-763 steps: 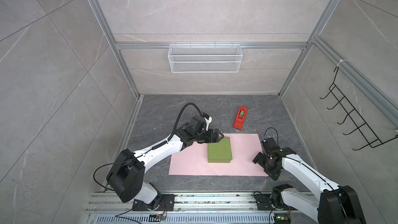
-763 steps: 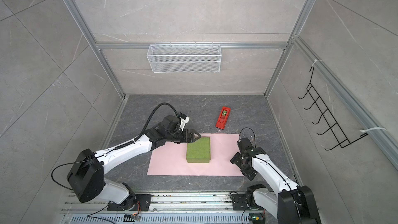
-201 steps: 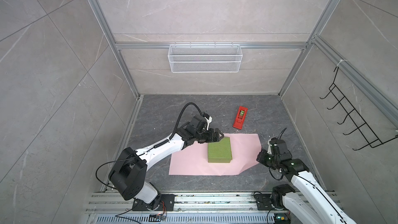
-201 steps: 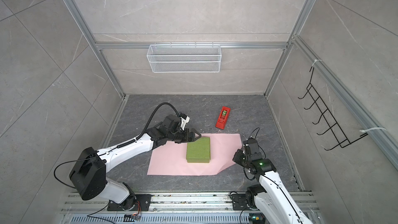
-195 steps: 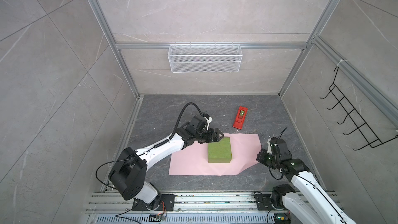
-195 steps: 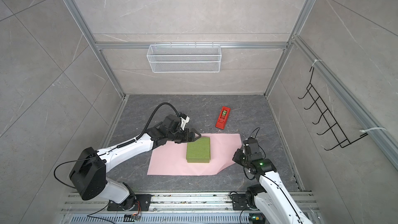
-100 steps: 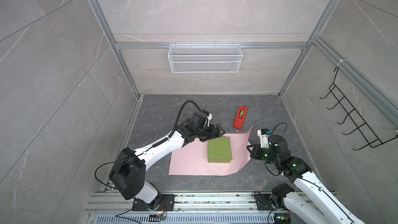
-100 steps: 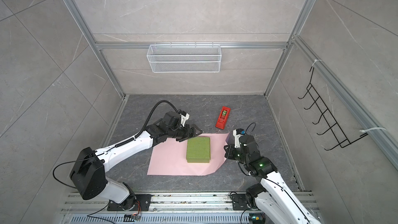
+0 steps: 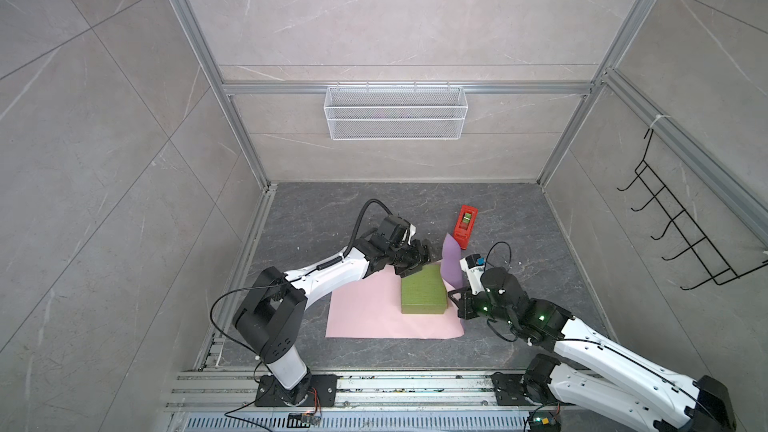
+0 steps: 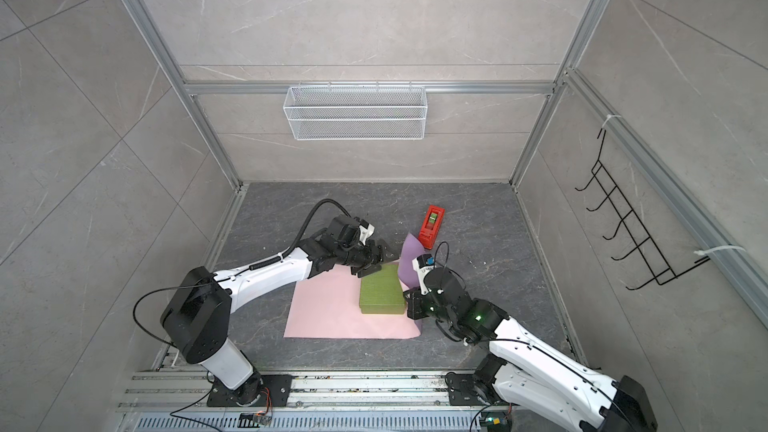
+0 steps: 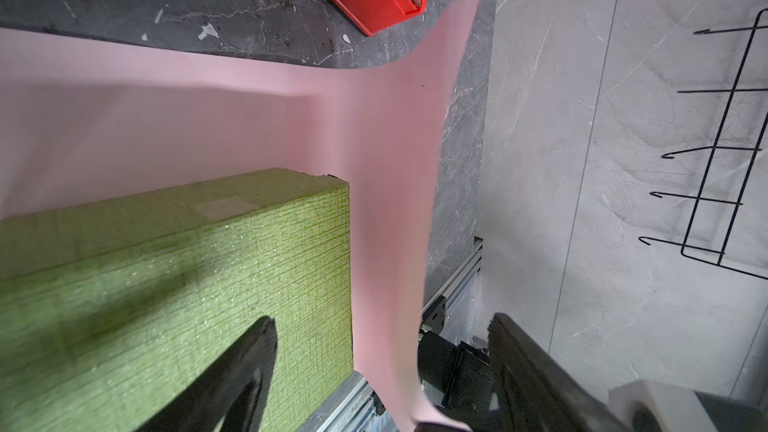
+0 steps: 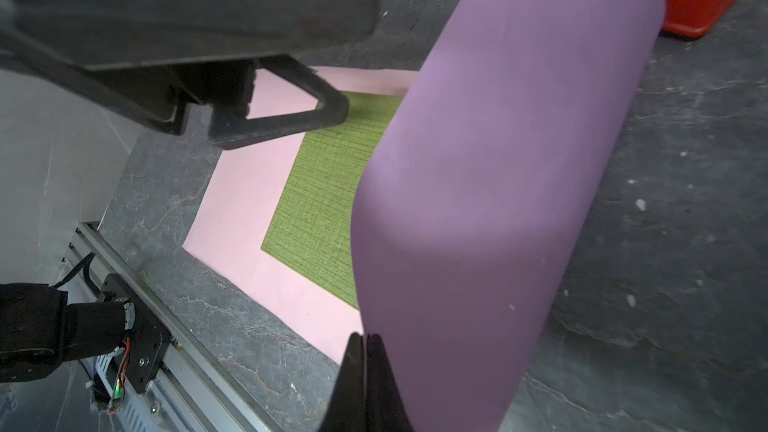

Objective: Wrap the gift box in paper
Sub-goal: 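Fold the lifted paper flap over the box top toward the left gripper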

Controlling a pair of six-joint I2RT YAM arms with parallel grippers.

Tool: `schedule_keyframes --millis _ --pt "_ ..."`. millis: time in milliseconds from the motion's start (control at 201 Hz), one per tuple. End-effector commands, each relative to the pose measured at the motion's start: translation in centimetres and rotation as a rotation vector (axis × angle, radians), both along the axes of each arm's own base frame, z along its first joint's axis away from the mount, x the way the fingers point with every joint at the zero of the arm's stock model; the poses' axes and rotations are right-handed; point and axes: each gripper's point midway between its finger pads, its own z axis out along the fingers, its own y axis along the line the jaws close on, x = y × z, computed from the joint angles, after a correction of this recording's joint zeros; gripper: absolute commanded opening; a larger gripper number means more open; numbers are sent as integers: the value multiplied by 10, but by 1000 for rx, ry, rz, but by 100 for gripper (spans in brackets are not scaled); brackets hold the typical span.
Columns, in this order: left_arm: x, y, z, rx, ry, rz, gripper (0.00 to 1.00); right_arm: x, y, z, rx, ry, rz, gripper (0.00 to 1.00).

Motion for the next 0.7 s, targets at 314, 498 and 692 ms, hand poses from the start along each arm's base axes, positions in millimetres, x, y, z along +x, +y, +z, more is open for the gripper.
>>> schedule_keyframes --millis 314,498,692 --pt "-4 -12 -12 18 18 -13 42 5 48 10 11 -85 1 3" --pt "-3 -4 -22 71 -7 -4 25 4 53 6 -7 -98 -3 6" --pt "-1 6 -28 113 -36 -8 3 3 49 8 -14 -94 -16 29"
